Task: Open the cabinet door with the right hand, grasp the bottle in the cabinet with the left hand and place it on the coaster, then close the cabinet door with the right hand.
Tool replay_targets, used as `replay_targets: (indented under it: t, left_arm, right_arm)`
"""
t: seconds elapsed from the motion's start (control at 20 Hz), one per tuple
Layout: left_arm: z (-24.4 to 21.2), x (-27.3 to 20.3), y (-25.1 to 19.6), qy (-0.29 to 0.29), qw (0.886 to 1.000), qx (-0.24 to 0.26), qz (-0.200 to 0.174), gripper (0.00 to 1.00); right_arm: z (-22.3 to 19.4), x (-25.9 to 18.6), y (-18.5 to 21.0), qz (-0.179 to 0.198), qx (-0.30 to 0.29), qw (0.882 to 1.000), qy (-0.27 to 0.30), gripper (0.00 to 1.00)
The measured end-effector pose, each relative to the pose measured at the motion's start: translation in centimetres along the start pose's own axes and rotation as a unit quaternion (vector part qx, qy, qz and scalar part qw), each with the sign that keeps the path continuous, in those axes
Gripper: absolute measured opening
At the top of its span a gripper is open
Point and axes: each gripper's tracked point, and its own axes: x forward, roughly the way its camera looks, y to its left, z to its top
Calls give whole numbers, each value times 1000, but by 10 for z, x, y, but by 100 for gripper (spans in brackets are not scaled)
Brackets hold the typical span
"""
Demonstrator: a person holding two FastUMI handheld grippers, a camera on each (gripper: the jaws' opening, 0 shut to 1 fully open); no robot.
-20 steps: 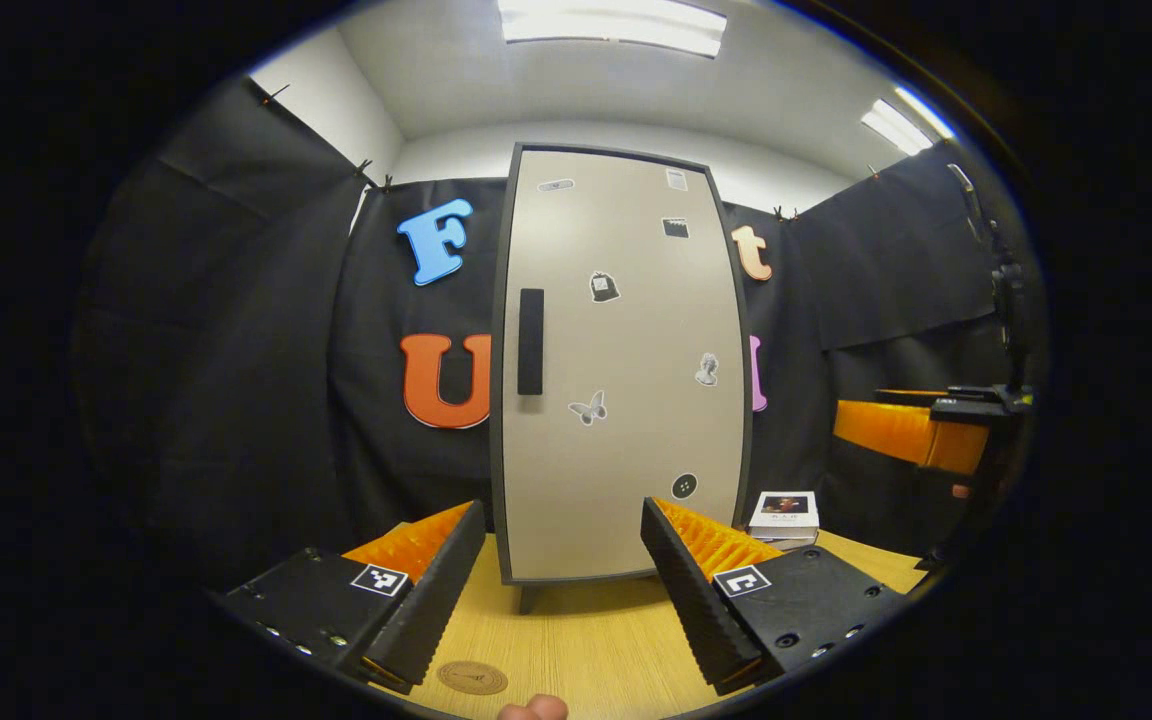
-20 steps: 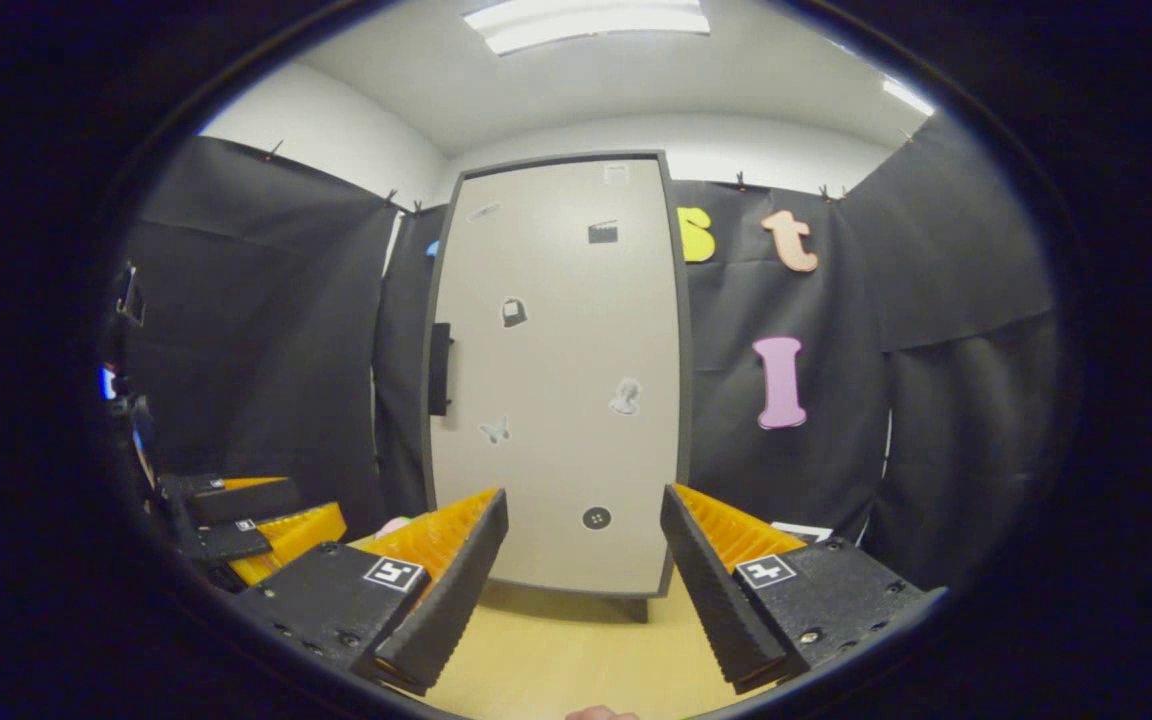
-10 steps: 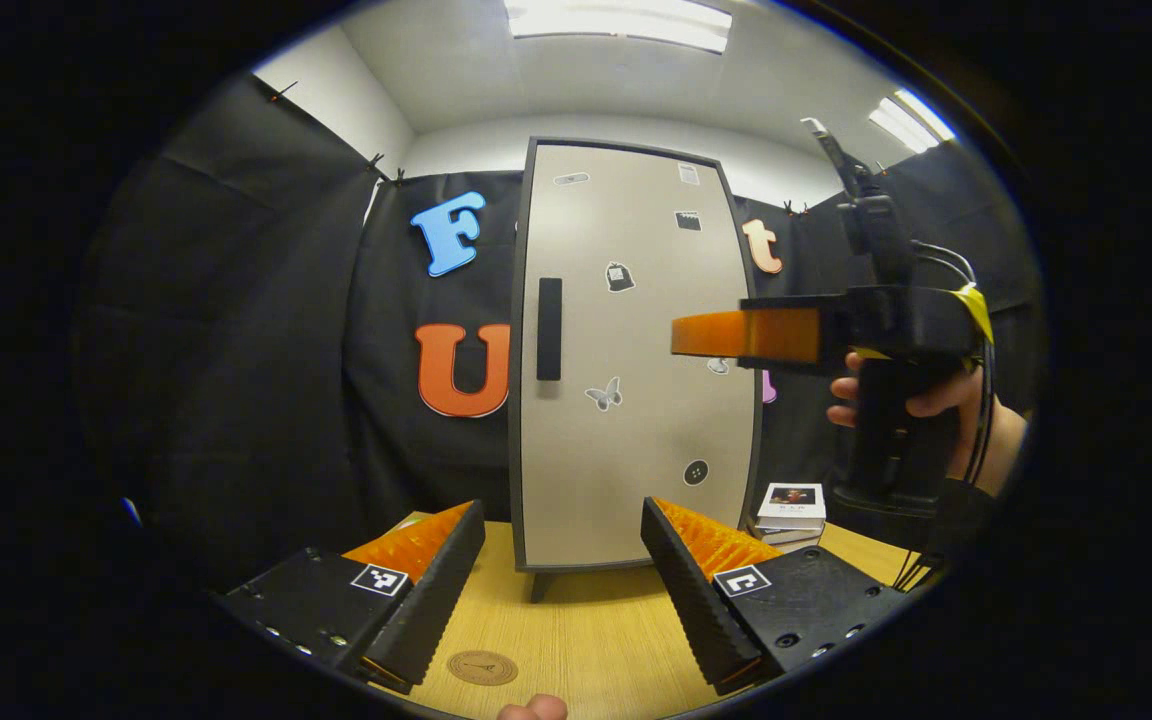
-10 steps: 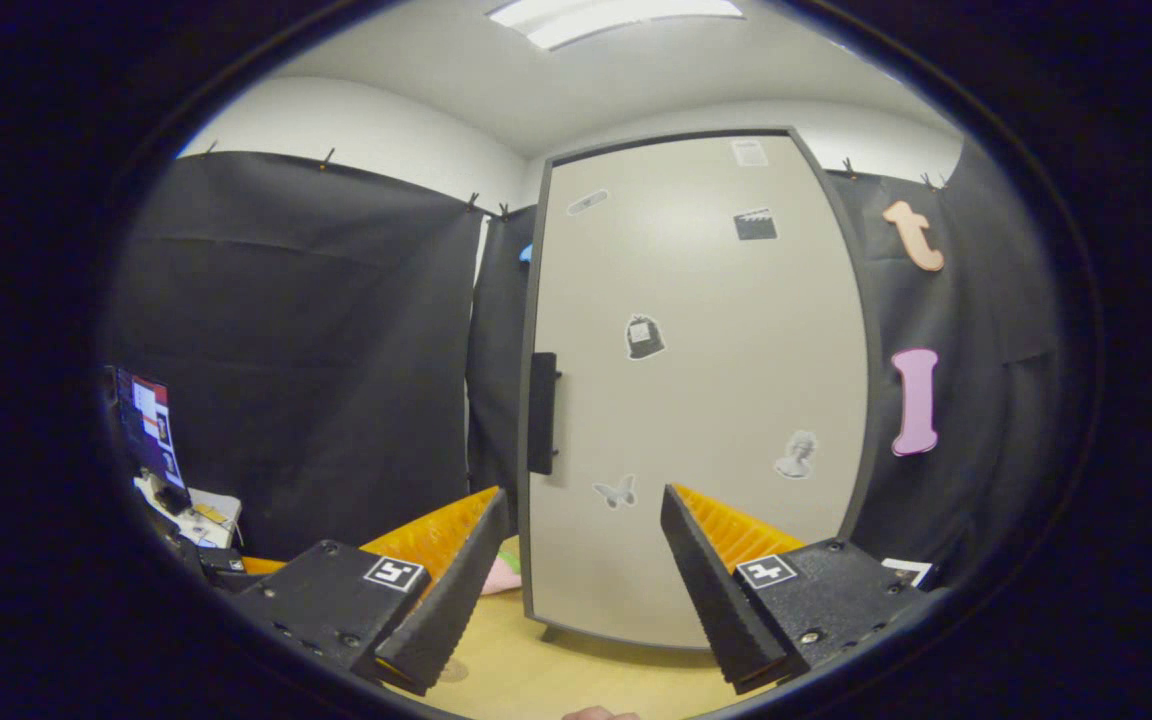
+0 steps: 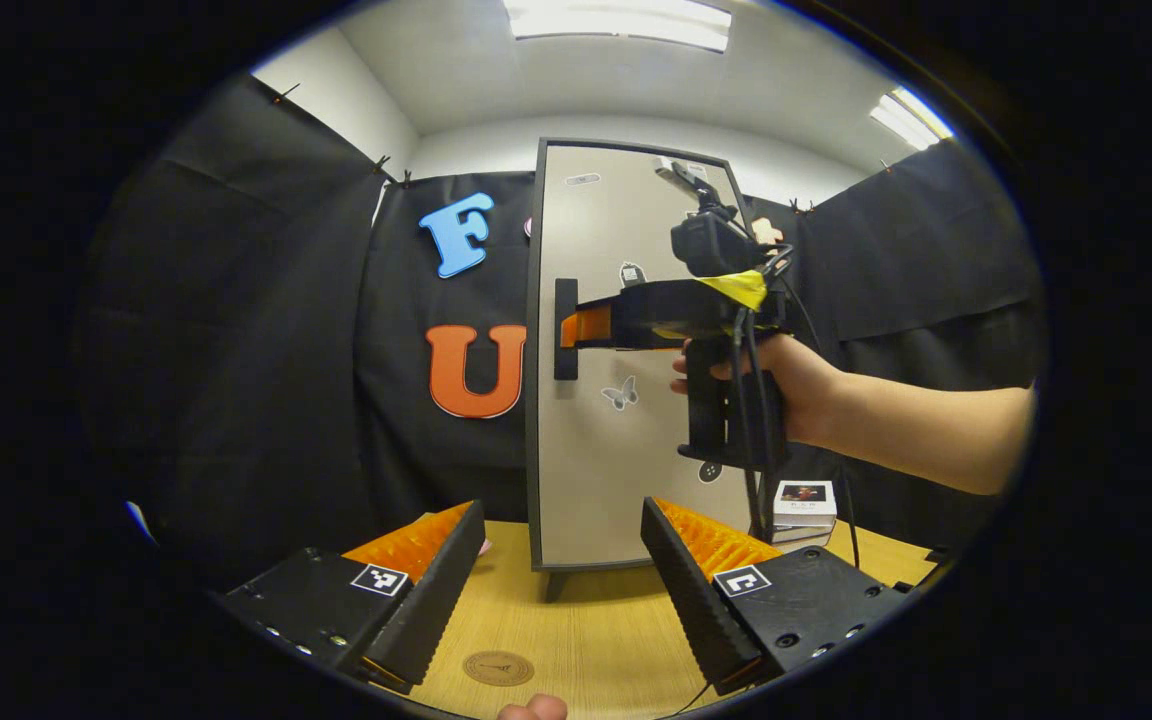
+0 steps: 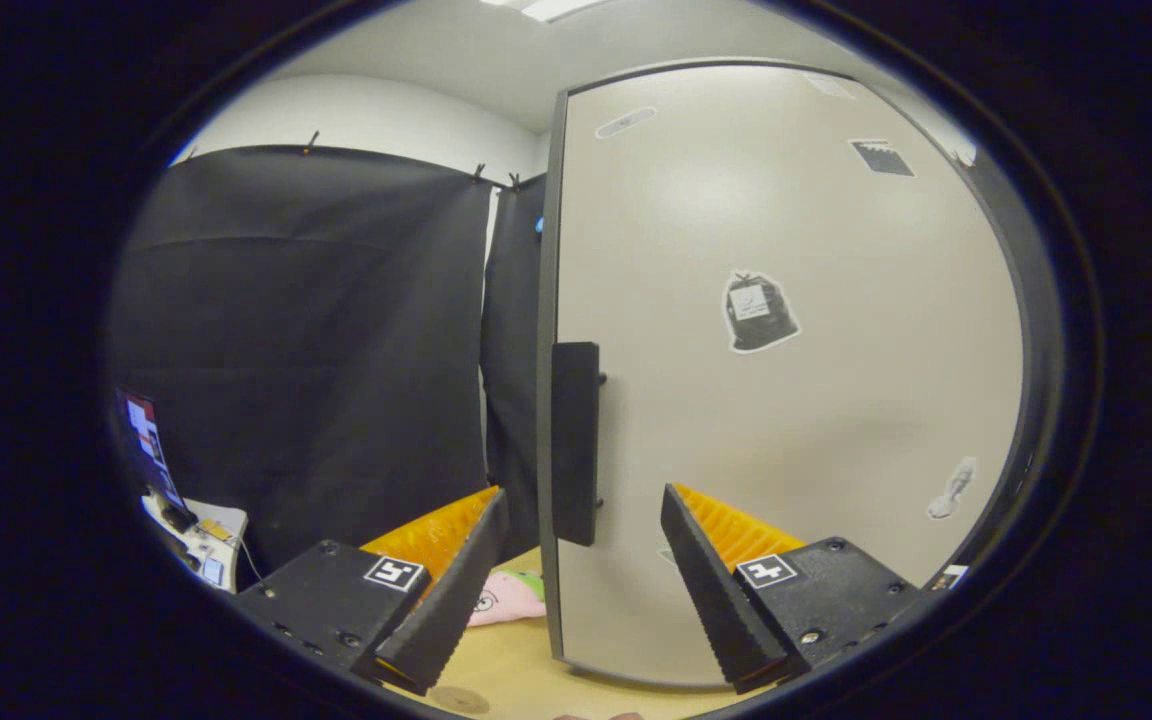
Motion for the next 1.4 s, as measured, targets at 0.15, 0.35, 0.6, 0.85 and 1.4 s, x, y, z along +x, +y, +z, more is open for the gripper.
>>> replay_targets:
  t: [0.15,0.35,0.6,0.85,1.4]
  left_arm:
    - [1,2,4,0,1000,-3,4,95]
    - [1,3,8,-1,1000,-5,11,95]
    - [1,6,14,-1,1000,-8,18,95]
    - [-2,11,20,0,1000,-11,24,95]
    - [-4,8,29,-6,999,-11,30,95]
  right_arm:
    - [1,21,4,-1,4,1000,11,96]
    - [4,37,7,-7,2,1000,10,94]
    - [4,48,6,-26,-4,999,17,64]
    - [3,48,-3,-50,-8,999,11,36]
    - [2,47,-3,-42,-10,999,15,15]
